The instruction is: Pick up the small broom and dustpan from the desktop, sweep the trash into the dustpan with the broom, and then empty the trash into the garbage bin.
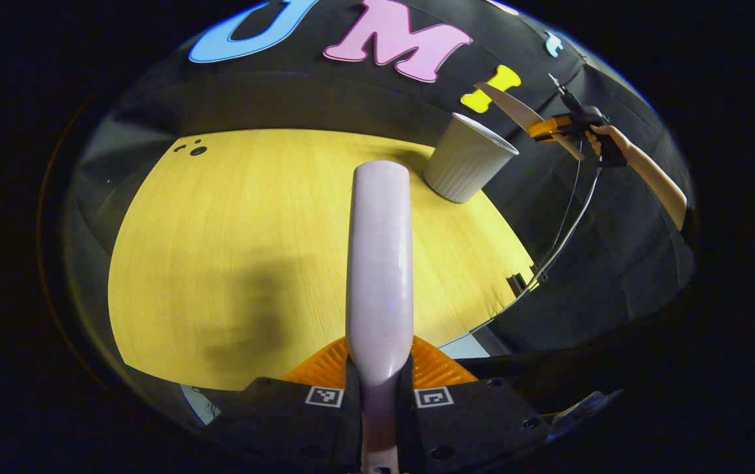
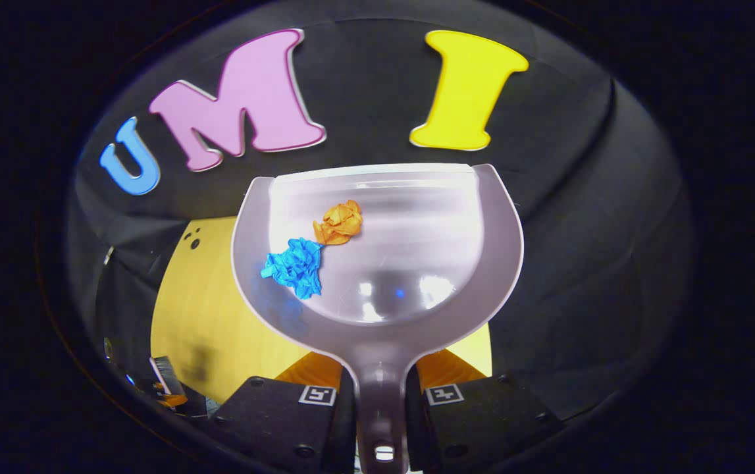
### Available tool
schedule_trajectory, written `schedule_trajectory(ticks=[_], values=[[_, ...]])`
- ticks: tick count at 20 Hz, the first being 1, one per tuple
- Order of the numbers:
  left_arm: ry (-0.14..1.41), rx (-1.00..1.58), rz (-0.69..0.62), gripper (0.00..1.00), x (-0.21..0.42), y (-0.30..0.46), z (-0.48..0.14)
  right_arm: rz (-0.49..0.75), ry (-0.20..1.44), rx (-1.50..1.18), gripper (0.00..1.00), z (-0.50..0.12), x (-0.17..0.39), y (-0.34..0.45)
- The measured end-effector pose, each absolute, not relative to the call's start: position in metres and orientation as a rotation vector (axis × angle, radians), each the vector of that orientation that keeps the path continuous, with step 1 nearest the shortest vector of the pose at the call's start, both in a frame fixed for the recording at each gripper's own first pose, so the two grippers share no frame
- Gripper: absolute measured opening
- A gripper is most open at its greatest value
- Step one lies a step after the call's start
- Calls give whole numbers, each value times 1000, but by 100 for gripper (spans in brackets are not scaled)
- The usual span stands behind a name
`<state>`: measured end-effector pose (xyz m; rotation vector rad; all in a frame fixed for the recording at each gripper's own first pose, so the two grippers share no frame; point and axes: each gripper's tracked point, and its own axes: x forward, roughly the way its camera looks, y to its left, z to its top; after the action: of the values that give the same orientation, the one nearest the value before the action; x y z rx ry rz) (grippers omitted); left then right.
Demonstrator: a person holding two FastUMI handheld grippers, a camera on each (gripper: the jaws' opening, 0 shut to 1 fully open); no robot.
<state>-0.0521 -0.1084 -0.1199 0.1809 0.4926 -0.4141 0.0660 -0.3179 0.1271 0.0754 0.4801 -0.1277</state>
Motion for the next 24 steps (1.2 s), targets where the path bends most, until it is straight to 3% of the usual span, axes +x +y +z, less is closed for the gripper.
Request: schedule_trajectory(ticks=[1, 2, 3, 10, 24], values=[[494, 174, -402, 25, -49, -103, -116, -155, 484, 73, 34, 123, 70, -329], [497, 168, -386, 25, -45, -97, -112, -185, 489, 60, 30, 120, 76, -343], [499, 161, -372, 25, -43, -92, -108, -216, 496, 38, 34, 114, 80, -356], [512, 146, -326, 25, -20, -78, -93, -354, 506, -181, 35, 100, 88, -388], [495, 110, -288, 25, 3, -70, -79, -625, 444, -951, 35, 128, 94, -423]])
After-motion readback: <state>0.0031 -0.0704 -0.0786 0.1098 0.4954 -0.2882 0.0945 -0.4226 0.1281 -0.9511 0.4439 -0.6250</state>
